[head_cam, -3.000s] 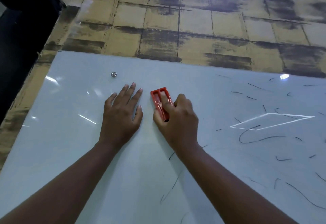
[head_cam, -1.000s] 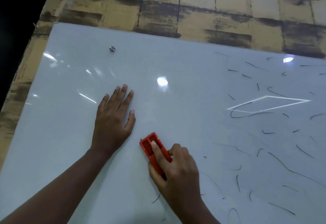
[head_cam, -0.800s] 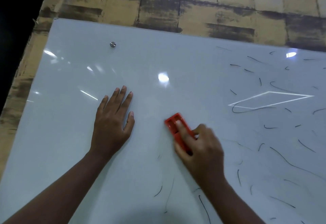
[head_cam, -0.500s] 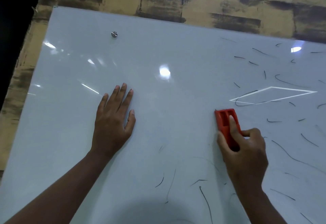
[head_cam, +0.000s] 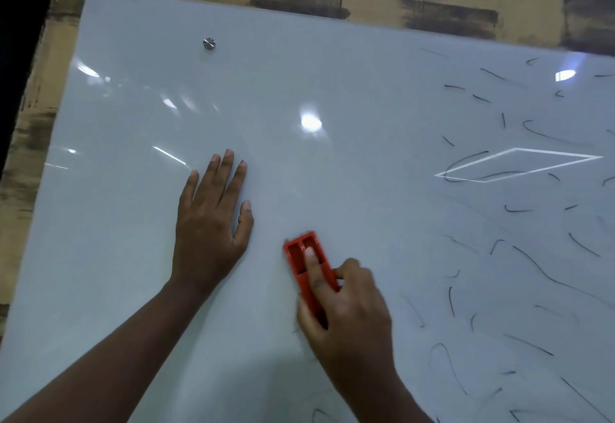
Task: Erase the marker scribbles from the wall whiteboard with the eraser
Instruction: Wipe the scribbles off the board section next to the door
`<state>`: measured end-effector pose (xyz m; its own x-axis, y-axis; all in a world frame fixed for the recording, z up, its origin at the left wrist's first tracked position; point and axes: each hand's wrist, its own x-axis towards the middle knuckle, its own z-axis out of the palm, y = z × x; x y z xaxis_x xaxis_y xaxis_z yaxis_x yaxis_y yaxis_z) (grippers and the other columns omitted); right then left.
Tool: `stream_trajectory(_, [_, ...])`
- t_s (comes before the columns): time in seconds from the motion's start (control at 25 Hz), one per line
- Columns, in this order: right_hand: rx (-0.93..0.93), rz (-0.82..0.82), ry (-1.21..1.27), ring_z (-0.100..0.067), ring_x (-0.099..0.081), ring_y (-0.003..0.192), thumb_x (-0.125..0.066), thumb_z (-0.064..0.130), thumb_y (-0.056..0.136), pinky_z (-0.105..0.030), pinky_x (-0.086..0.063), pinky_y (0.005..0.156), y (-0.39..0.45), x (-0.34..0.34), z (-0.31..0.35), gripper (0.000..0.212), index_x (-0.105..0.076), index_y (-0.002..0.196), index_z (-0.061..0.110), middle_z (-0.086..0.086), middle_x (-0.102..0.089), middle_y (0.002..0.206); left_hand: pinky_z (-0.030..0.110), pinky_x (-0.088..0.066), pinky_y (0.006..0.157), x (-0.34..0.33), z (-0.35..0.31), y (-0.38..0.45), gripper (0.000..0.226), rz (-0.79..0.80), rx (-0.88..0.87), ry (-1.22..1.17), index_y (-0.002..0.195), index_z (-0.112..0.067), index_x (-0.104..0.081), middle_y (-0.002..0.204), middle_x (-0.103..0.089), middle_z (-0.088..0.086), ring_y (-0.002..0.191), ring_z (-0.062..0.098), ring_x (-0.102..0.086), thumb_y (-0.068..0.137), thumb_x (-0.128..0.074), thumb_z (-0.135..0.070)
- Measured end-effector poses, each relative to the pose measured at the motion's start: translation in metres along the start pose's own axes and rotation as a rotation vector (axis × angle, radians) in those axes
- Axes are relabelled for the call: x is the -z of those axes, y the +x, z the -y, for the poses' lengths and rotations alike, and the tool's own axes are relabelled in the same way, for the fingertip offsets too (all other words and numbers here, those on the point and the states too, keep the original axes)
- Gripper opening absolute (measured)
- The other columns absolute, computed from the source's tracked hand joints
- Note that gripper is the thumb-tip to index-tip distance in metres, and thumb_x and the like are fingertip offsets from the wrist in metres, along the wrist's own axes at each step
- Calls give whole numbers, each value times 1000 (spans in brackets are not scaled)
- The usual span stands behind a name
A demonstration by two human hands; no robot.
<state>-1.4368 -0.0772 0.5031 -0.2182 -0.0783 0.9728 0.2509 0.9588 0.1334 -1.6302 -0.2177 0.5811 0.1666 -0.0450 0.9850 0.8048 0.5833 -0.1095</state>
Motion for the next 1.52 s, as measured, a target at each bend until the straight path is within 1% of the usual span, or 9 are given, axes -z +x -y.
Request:
stream_trajectory(0.24, [167, 124, -23, -16, -54, 73, -76, 50, 82, -28, -49, 50, -19, 15, -13, 67, -58, 145, 35, 3, -53, 89, 56, -23, 131, 4, 0, -23, 61, 31, -2, -15, 165, -9, -35, 175, -26, 10, 164, 26, -21, 107, -46, -24])
stream_trajectory(0.52, [-340, 36, 23, -12, -49, 69, -72, 55, 84, -30, -48, 50, -14, 57, -90, 70, -43, 148, 55, 8, -42, 86, 56, -24, 130, 6, 1, -40, 59, 18, -5, -22, 165, -10, -36, 175, -26, 9, 163, 26, -24, 109, -44, -25])
stream_trajectory(0.6, [-433, -11, 31, -10, -48, 66, -74, 51, 84, -27, -46, 52, -34, 58, -93, 72, -43, 149, 52, 9, -41, 84, 56, -22, 131, 8, -1, -53, 60, 36, -6, -23, 166, -10, -34, 177, -23, 8, 164, 27, -22, 109, -43, -25])
stream_trajectory(0.8, [-551, -68, 172, -17, -51, 64, -77, 40, 86, -38, -55, 59, -56, 40, -64, 72, -46, 151, 40, 4, -44, 84, 57, -21, 131, 14, -5, -79, 61, 74, 7, -15, 166, -8, -33, 177, -22, 10, 164, 29, -21, 108, -44, -25])
stream_trajectory(1.04, [-296, 91, 166, -19, -52, 72, -83, 42, 81, -30, -51, 53, -58, 12, 3, 74, -54, 149, 35, 1, -46, 86, 57, -20, 131, 14, -6, -89, 61, 74, 7, -31, 166, -8, -33, 176, -23, 11, 164, 29, -21, 109, -43, -27])
stream_trajectory(1.16, [-70, 201, 60, -14, -50, 73, -73, 53, 84, -20, -46, 48, -82, -1, 28, 71, -53, 150, 35, 2, -49, 89, 58, -17, 132, 15, -5, -97, 65, 100, 8, -63, 167, -8, -29, 177, -20, 11, 164, 31, -19, 108, -43, -29])
stream_trajectory(1.28, [-17, 219, 15, -11, -49, 71, -64, 60, 86, -21, -47, 45, -95, 0, 18, 67, -51, 149, 42, 5, -49, 87, 58, -17, 132, 18, -6, -106, 66, 123, 7, -72, 167, -7, -29, 177, -20, 13, 164, 32, -18, 108, -44, -31])
stream_trajectory(1.4, [-166, 159, 26, -12, -51, 65, -60, 64, 83, -24, -44, 43, -96, 11, -5, 63, -54, 144, 48, 7, -48, 83, 57, -17, 132, 21, -7, -113, 63, 119, 4, -63, 166, -7, -31, 177, -21, 13, 164, 32, -20, 108, -44, -29])
stream_trajectory(1.52, [-452, 74, 80, -8, -51, 59, -71, 63, 81, -22, -44, 48, -107, 25, -29, 65, -55, 143, 49, 12, -47, 82, 57, -17, 132, 23, -6, -122, 63, 124, 2, -50, 167, -7, -31, 177, -21, 13, 164, 32, -20, 109, -43, -28])
